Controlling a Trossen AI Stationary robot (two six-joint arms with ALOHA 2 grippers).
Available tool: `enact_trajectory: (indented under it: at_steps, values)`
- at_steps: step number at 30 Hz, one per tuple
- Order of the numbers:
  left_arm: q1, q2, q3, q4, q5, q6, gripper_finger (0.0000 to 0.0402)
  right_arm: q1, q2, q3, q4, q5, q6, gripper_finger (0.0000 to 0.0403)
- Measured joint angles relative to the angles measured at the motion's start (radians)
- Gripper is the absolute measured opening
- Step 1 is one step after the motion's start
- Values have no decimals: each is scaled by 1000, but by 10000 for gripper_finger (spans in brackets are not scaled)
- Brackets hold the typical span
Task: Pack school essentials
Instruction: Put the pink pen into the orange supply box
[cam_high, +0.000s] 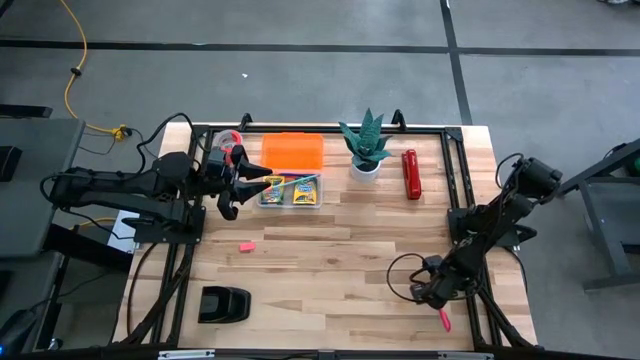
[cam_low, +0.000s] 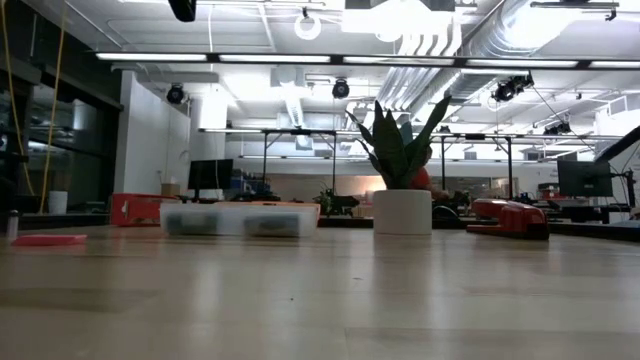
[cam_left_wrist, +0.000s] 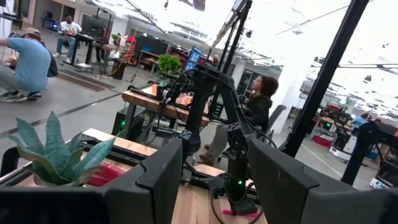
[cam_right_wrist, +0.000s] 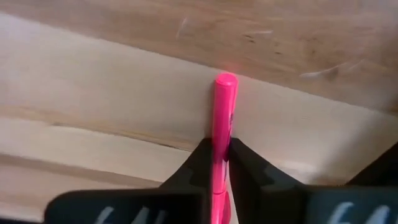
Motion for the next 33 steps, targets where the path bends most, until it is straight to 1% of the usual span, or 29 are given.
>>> enact_trajectory:
  at_steps: [2,3,6,8,11,13,16,18,23,25,26,28,30,33]
  values:
    - [0,0,0,0,0,0,172,2,-31,-3,4,36,-47,10]
    - [0,0,0,0,0,0,172,3,-53,-4,5,89,-81,7]
    - [0,0,0,0,0,0,172,-6,-153,-6,5,317,-190,7]
    - [0,0,0,0,0,0,172,-18,-218,-5,9,433,-262,4]
    - [0,0,0,0,0,0,172,-86,-301,-5,61,588,-453,4]
    - [0,0,0,0,0,0,172,-151,-340,-5,108,642,-612,3]
    - [0,0,0,-1,0,9,172,-276,-367,-5,246,653,-858,2]
    - [0,0,0,-9,0,36,172,-370,-363,-5,368,638,-1031,2]
    - [0,0,0,-44,0,52,172,-586,-341,-4,676,505,-1445,1]
    - [0,0,0,-54,1,48,172,-659,-340,-2,782,463,-1568,1]
    - [0,0,0,-55,1,37,172,-694,-340,6,804,435,-1608,1]
    - [0,0,0,-55,1,17,172,-753,-339,48,781,369,-1673,1]
    - [0,0,0,-57,1,7,172,-794,-339,111,715,307,-1741,1]
    - [0,0,0,-73,0,-1,172,-831,-336,207,593,262,-1846,0]
